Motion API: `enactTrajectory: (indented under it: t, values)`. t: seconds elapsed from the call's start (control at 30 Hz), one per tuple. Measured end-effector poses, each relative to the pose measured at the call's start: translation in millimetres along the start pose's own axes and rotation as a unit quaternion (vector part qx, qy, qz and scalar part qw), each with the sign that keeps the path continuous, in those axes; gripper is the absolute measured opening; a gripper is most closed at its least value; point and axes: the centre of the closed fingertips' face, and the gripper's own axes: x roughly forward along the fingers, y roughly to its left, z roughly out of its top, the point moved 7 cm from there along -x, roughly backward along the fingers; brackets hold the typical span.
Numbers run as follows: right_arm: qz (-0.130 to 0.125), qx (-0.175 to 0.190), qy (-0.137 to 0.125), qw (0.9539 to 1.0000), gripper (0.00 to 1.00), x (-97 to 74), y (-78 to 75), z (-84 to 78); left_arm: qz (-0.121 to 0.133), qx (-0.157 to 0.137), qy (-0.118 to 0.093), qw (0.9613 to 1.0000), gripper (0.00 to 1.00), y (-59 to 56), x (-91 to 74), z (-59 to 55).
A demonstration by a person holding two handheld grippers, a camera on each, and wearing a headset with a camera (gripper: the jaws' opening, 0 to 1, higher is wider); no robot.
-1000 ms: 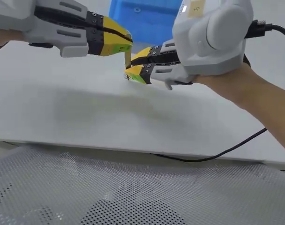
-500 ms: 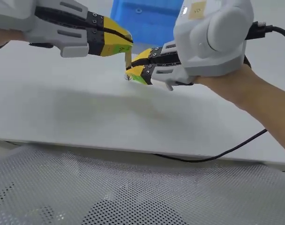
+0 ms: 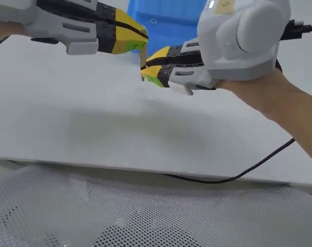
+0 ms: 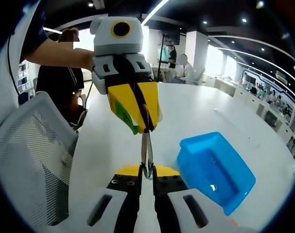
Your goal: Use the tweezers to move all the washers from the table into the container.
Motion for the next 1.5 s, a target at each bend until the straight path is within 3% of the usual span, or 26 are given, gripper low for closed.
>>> enactTrajectory:
  t: [0.43, 0.5, 0.77, 1.1, 1.3, 1.5]
  values:
    - [-0.035, -0.025, -0.015, 0.9990, 0.09, -17.3, -22.6, 25.3, 0.002, 0.042, -0.009, 0.9991, 0.03, 21.6, -2.3, 32.4]
    - [-0.043, -0.028, -0.019, 0.9985, 0.09, -18.0, -32.7, 28.0, 0.003, 0.051, -0.010, 0.9987, 0.03, 26.2, -1.8, 38.5]
    - [-0.061, -0.035, -0.026, 0.9972, 0.09, -23.4, -49.5, 37.0, 0.005, 0.071, -0.012, 0.9974, 0.03, 41.6, 0.8, 50.1]
    - [-0.079, -0.030, -0.028, 0.9961, 0.09, -22.3, -68.8, 35.9, 0.002, 0.076, -0.015, 0.9970, 0.03, 61.2, 9.5, 52.2]
    - [-0.084, -0.022, -0.028, 0.9958, 0.09, -18.7, -95.8, 25.3, 0.004, 0.075, -0.017, 0.9970, 0.03, 74.9, 15.6, 49.4]
    - [-0.084, -0.016, -0.018, 0.9962, 0.09, -11.5, -97.2, 21.0, 0.006, 0.067, -0.014, 0.9976, 0.03, 84.7, 23.6, 39.1]
